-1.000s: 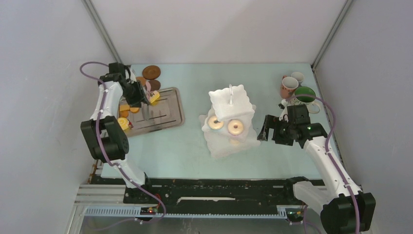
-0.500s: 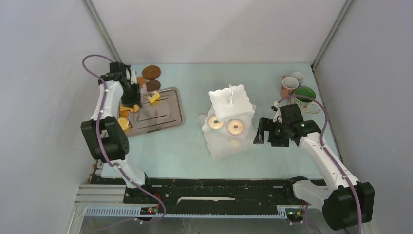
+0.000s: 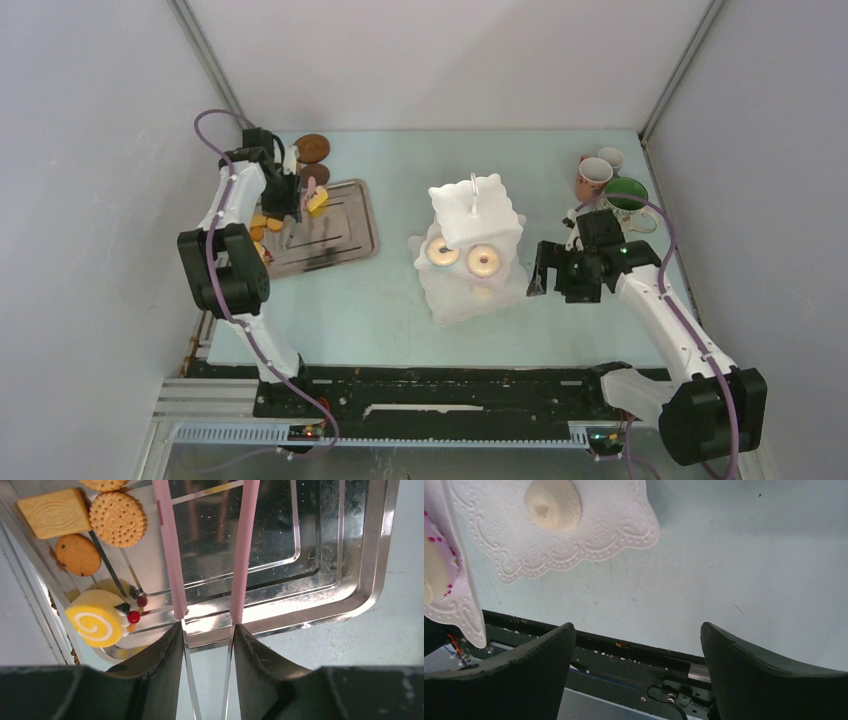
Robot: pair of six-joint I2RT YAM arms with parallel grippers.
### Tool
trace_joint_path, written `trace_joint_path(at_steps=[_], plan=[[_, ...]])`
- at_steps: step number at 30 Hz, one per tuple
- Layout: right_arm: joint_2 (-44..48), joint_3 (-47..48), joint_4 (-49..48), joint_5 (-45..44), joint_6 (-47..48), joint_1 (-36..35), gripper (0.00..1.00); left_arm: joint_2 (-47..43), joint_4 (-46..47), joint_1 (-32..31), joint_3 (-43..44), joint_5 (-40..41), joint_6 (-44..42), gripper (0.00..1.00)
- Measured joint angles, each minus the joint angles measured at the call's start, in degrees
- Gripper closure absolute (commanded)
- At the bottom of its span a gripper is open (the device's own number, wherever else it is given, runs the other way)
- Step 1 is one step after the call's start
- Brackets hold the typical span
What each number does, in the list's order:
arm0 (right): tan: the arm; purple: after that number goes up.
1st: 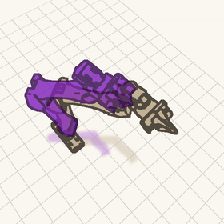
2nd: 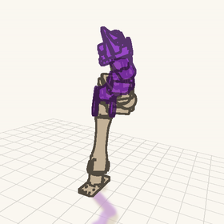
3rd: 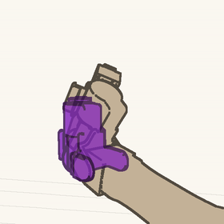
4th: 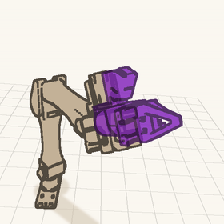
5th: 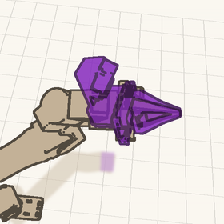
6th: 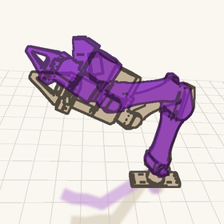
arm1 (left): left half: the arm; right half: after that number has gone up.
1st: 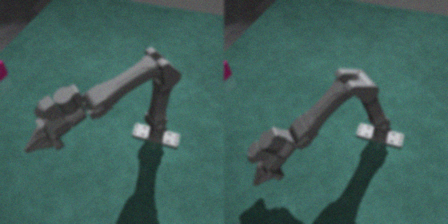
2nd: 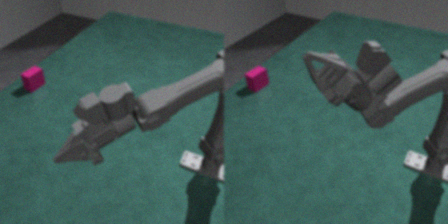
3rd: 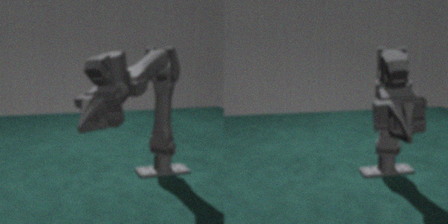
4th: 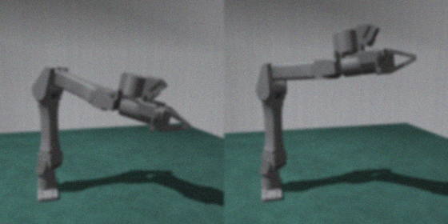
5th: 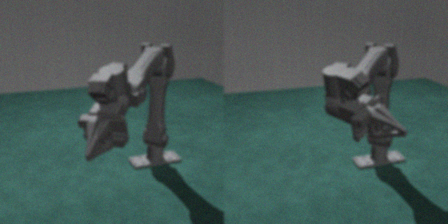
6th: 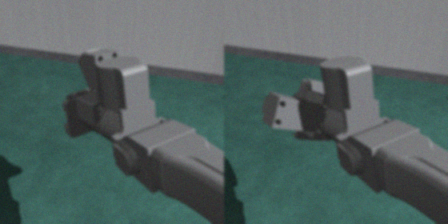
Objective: Serve the afternoon tea
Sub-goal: Pick up the desert from the tray.
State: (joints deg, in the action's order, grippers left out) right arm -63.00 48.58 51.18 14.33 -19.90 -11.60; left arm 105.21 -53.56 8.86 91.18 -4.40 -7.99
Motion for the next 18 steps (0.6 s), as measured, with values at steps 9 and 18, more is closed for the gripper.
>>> trace_joint_path(at_steps=[9,18], plan=[[0.1,0.0,1.7,-0.2,0.0,0.4,0.02,4.0,0.1,-1.6,1.1,-0.2,-1.1,0.58],[0.1,0.0,2.1,-0.2,0.0,0.4,0.03,7.0,0.8,-1.9,1.7,0.9,-1.2,0.58]])
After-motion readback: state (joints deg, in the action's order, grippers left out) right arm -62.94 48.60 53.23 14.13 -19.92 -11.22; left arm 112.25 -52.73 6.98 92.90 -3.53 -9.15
